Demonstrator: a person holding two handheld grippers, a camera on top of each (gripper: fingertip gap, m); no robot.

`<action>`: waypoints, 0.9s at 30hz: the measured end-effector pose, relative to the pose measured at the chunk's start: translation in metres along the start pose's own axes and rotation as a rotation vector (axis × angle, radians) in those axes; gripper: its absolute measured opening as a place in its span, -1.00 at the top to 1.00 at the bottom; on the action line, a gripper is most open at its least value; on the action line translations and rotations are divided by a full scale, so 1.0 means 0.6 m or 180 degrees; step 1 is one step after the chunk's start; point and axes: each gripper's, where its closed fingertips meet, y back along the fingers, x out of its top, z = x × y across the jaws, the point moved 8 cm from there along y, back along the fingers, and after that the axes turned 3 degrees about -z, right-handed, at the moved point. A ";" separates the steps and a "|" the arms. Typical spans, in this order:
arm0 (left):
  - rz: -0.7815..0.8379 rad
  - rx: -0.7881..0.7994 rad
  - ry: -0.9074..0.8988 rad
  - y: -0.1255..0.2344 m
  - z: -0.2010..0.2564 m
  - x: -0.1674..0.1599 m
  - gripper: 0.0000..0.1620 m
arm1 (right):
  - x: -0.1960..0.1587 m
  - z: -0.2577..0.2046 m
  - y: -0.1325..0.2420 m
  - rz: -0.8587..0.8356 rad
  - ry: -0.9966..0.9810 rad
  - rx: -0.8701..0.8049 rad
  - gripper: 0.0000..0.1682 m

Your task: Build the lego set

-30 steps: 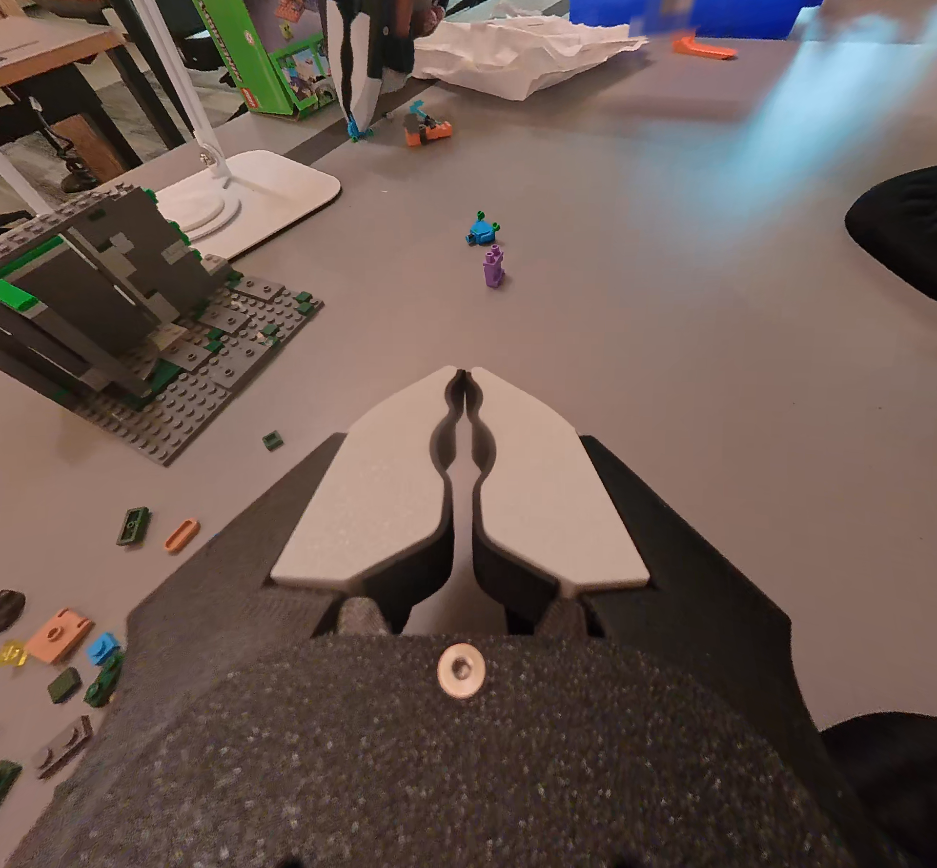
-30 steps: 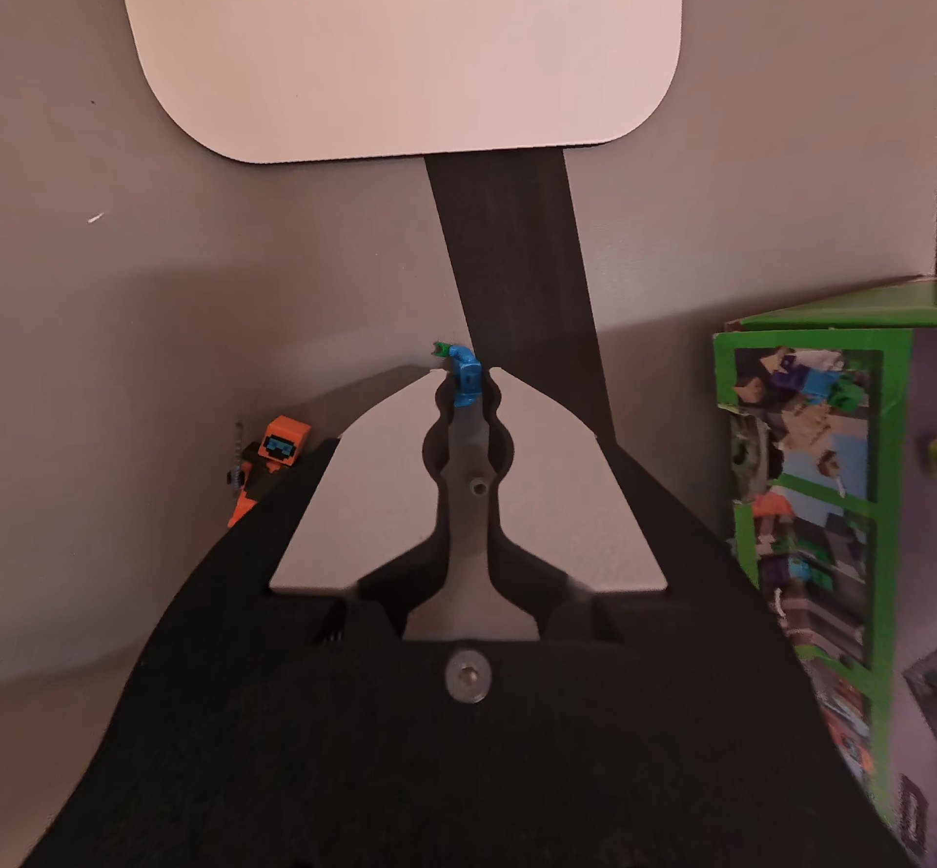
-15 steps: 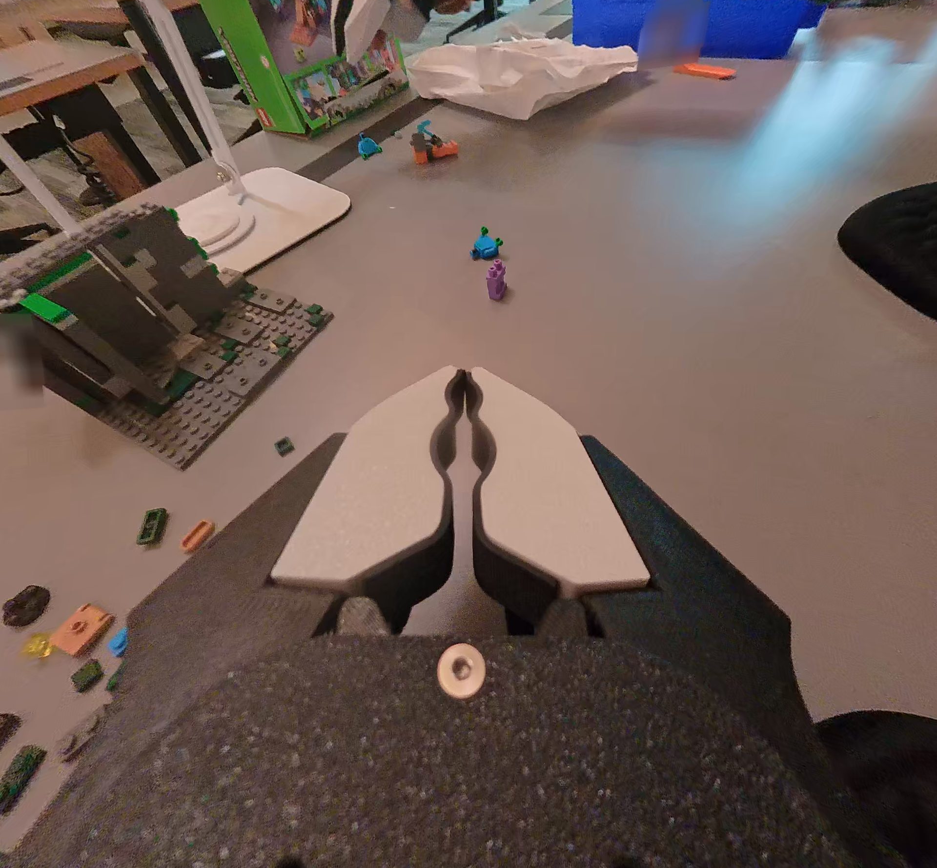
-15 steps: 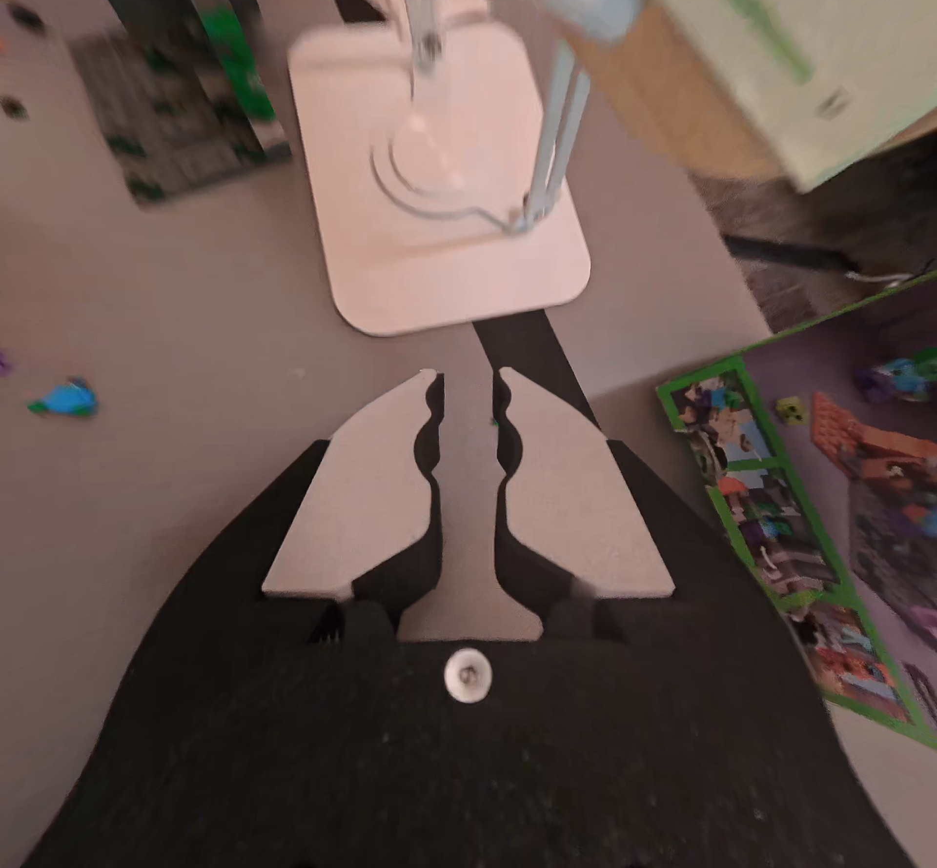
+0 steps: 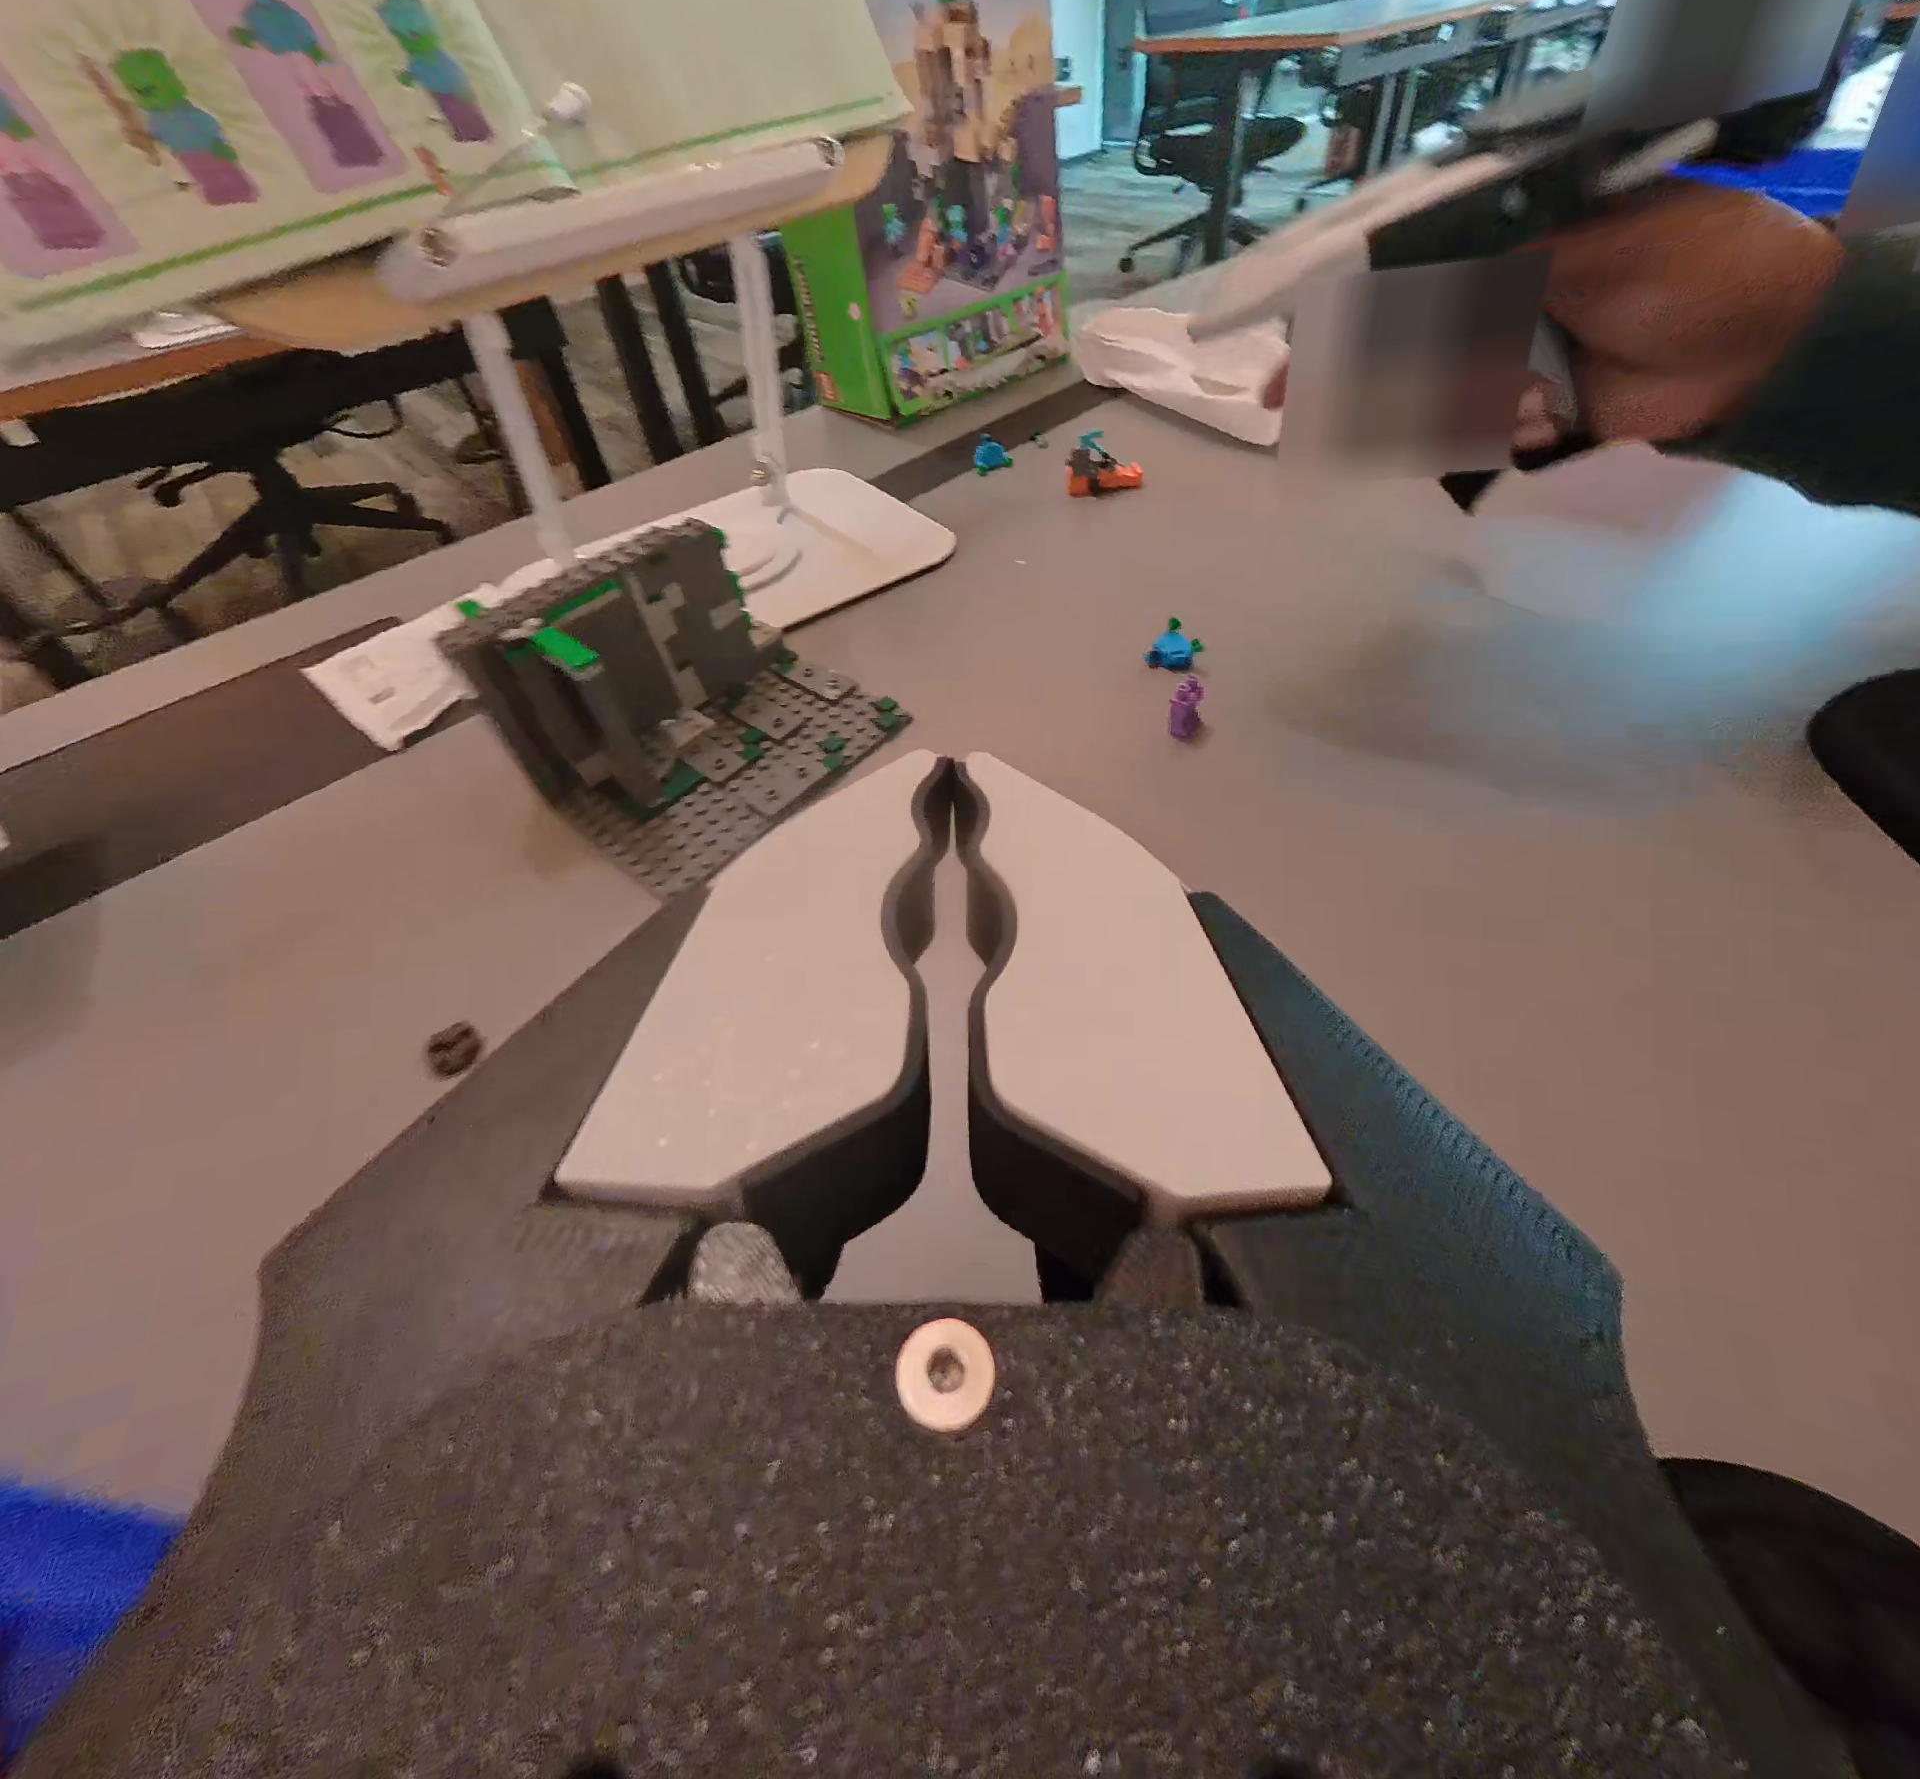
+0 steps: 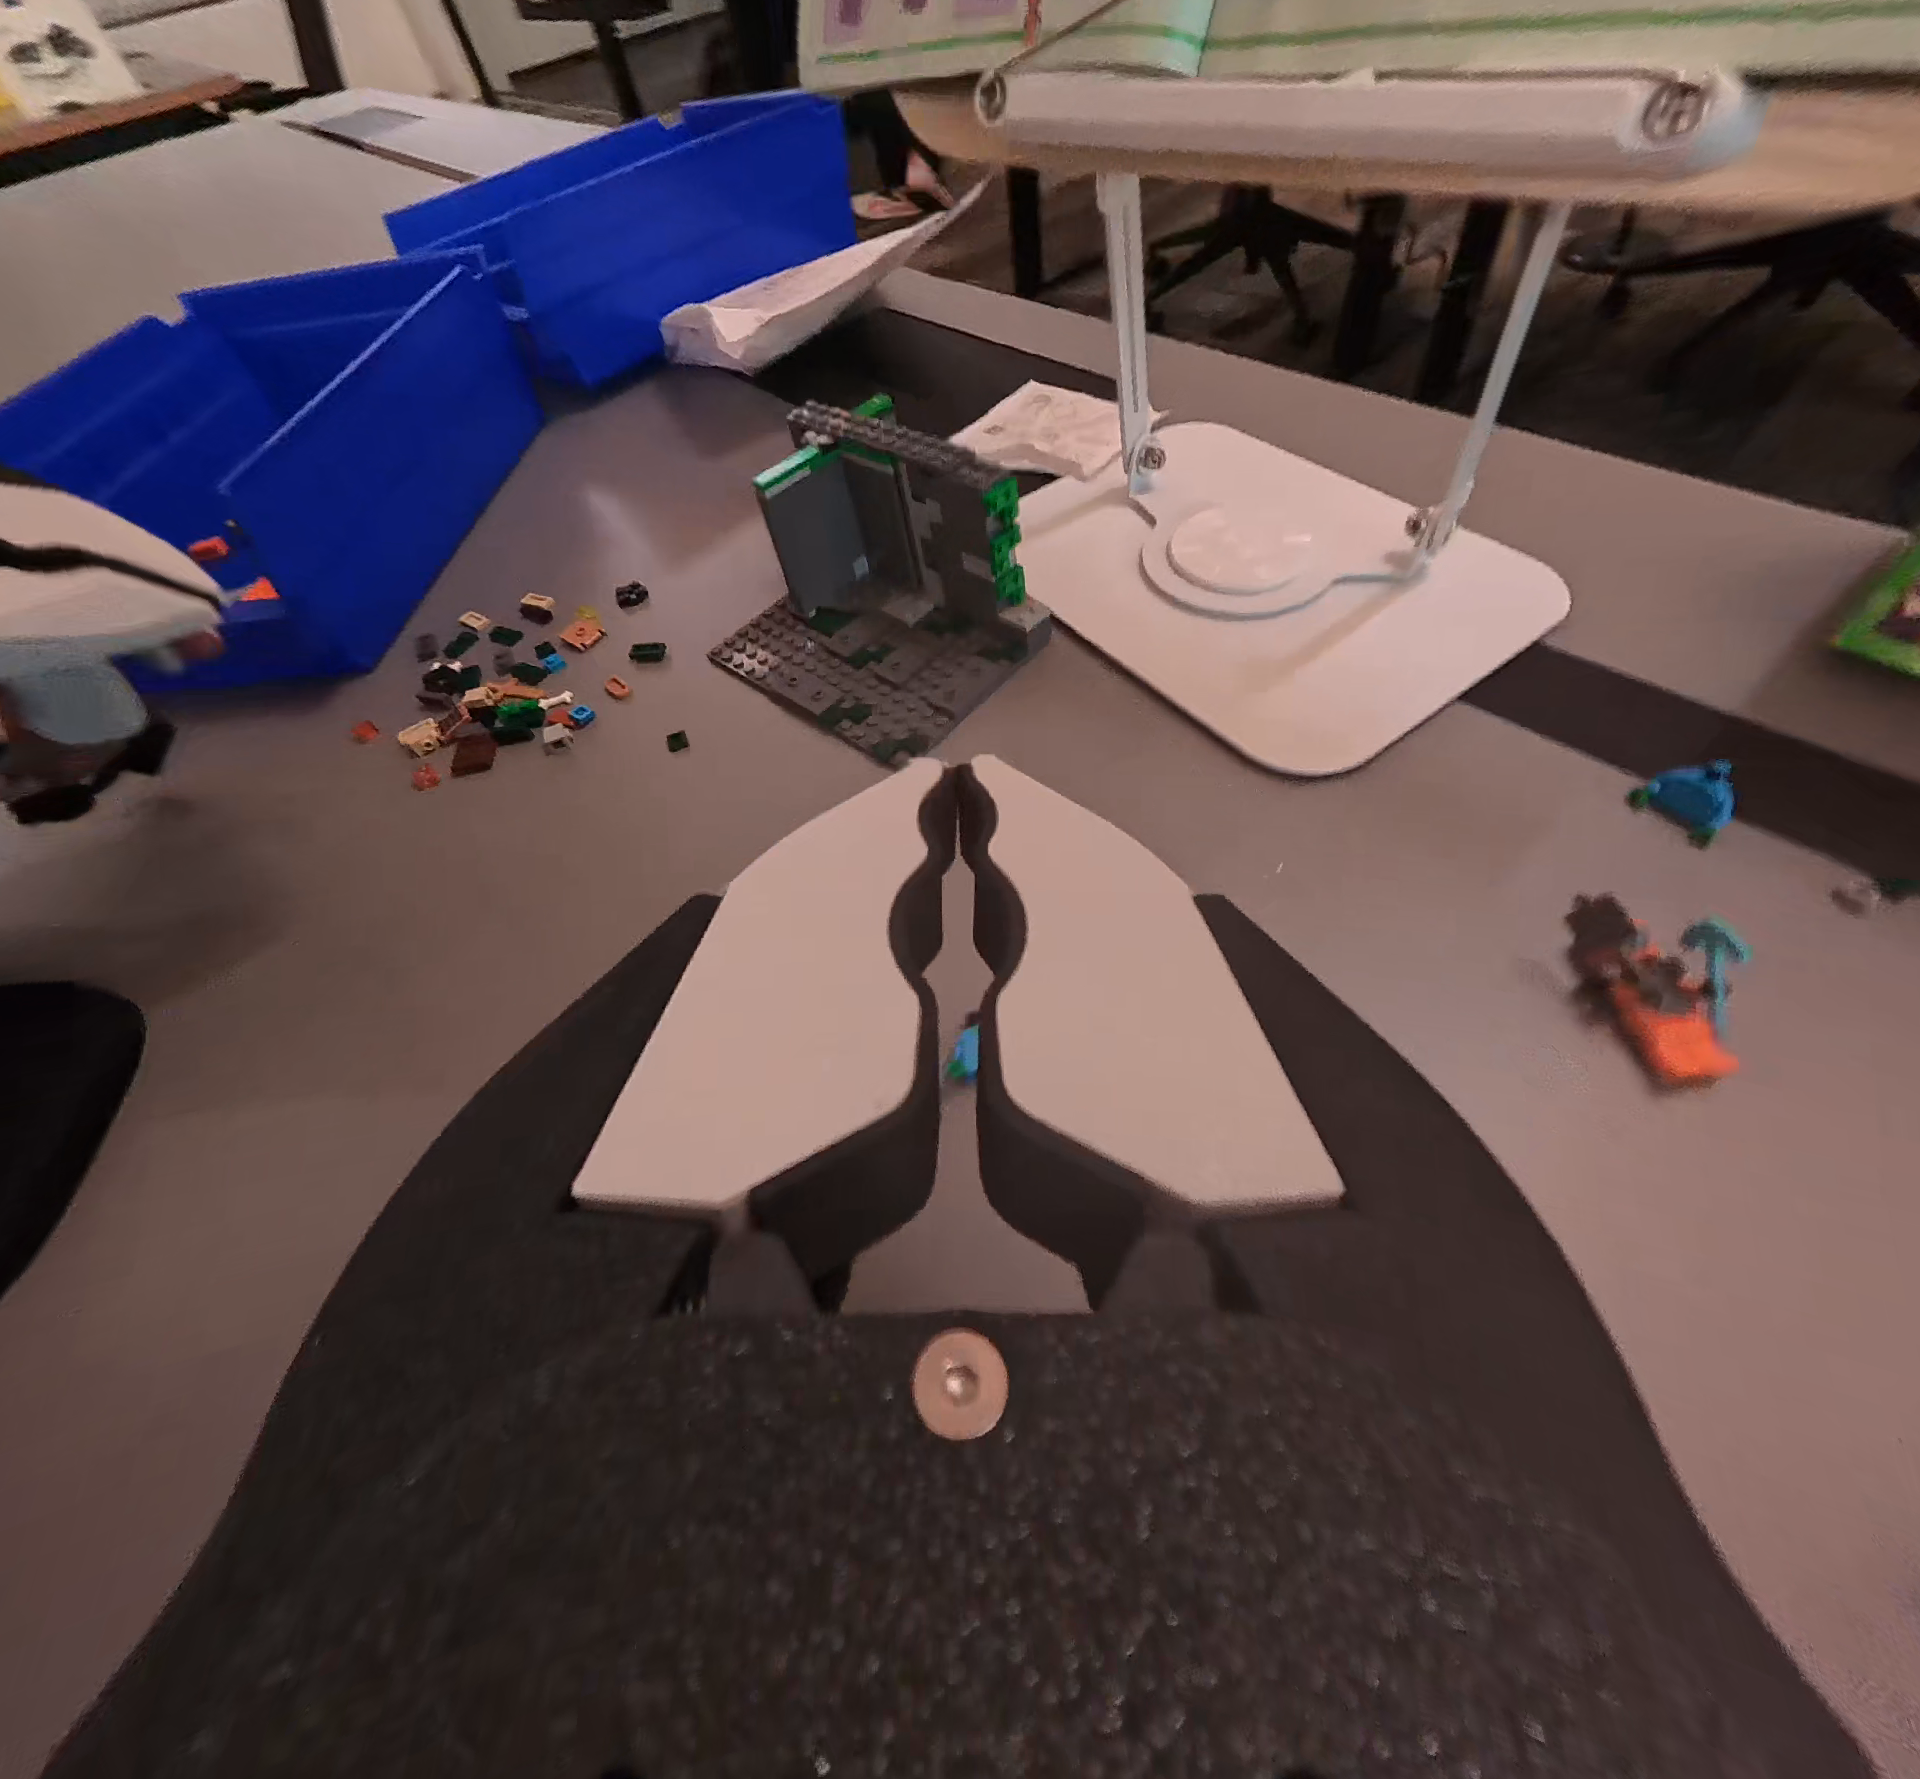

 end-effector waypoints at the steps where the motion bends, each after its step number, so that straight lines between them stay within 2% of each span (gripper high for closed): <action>1: 0.0010 0.0085 0.0015 0.012 -0.008 0.003 1.00 | -0.010 -0.010 0.001 -0.0017 -0.0074 -0.0060 1.00; 5: -0.0085 0.0627 -0.0108 0.083 -0.065 0.023 1.00 | -0.043 -0.030 0.004 -0.0071 -0.0228 -0.0168 1.00; 8: -0.0253 0.1070 -0.0171 0.157 -0.139 0.041 1.00 | -0.056 -0.032 0.001 -0.0014 -0.0245 -0.0162 1.00; 13: -0.0931 0.1277 -0.0009 0.241 -0.269 0.036 1.00 | -0.069 -0.038 -0.006 0.0093 -0.0282 0.0008 1.00; 16: -0.1490 0.1224 0.0078 0.251 -0.332 0.006 0.81 | -0.071 -0.039 -0.008 0.0057 -0.0170 -0.0001 1.00; 21: -0.2468 0.1027 0.0481 0.234 -0.417 -0.063 0.72 | -0.072 -0.043 -0.009 0.0044 -0.0098 0.0031 1.00; 27: -0.3570 0.0658 0.0500 0.207 -0.468 -0.135 0.73 | -0.080 -0.043 -0.009 -0.0008 -0.0126 0.0095 1.00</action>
